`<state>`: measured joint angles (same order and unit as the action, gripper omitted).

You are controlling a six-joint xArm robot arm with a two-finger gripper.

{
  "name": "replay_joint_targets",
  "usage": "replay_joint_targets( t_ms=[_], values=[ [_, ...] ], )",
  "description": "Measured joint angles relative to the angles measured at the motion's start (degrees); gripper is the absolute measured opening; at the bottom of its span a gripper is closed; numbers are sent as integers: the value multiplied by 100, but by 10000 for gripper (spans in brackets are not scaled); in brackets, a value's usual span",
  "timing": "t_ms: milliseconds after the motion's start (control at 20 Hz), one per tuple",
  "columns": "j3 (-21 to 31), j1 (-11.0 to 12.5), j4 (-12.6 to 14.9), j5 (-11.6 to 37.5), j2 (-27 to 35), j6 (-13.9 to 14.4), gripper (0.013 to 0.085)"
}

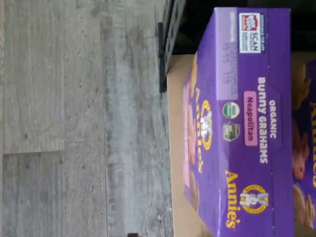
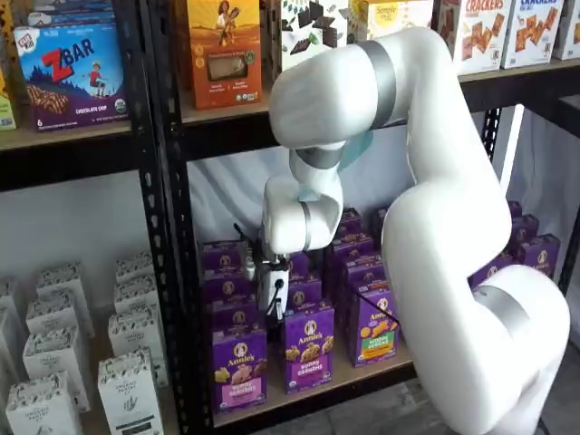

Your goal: Pick up the purple box with a pink patch in the middle, on the bottom shelf, the first box from the left

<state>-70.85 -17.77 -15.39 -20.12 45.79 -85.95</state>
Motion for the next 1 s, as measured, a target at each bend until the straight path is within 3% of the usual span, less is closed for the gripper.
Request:
replay_joint_targets(
  t_ms=[450, 1000],
  values=[
    [-496, -69, 55, -84, 383, 131, 850],
    [-972, -248, 559, -146, 862, 765, 850]
  ],
)
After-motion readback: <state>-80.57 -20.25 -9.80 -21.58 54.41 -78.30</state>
